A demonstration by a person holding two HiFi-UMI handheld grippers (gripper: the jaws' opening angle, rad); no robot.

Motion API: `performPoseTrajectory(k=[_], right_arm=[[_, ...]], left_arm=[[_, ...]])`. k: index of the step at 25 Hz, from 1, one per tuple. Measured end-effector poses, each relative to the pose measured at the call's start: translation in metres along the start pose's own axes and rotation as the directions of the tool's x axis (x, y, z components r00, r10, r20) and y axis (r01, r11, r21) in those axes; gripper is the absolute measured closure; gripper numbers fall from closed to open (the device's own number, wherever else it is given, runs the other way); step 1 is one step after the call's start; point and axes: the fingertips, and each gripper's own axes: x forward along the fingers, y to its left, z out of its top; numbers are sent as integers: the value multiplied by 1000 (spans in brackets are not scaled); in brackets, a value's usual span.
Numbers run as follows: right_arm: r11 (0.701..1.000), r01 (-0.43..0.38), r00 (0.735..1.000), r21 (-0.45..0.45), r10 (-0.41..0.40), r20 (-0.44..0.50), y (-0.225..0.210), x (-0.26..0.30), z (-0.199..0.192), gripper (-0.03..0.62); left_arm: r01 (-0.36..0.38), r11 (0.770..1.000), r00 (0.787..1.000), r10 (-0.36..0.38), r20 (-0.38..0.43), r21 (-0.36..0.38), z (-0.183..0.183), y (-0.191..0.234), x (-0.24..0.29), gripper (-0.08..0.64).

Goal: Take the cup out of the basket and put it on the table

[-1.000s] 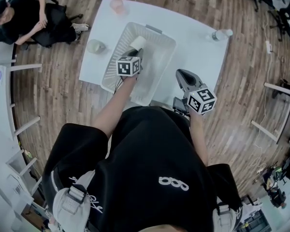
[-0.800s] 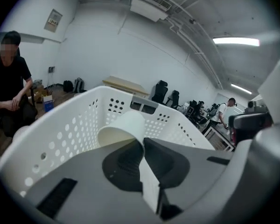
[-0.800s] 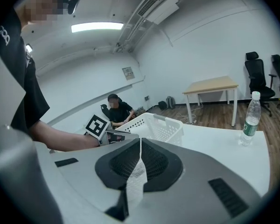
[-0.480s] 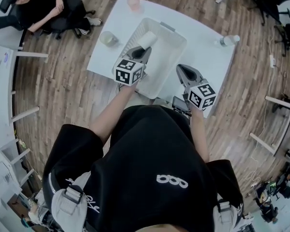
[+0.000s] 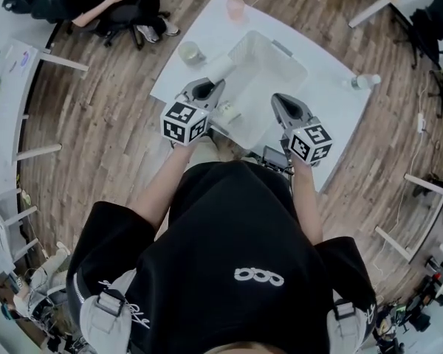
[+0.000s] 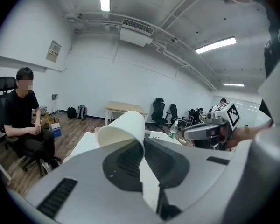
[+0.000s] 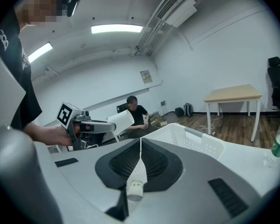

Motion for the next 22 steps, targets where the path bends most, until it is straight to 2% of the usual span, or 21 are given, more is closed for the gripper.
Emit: performPoseTrajectory(k=[4,9,16,22], right_arm=[[999,-25,1000,-30,25,7,9,15,12,566],[999,-11,1000,-41,12,23,18,25,14,566],[997,-52,999,-56,52,3,33,43,16,566],[996,-66,998,-63,66,-12,33,56,15,567]], left_arm=[[-6,1000,1000,6,27,-11,-2,7,-20,543],[-19,1000,999,20,32,-17,-12,13,-39,543],[-51,997,998,54,45,-56,-18,27,-57,543],[-107,992,993,109,39,-66,-23,56,-70,543]])
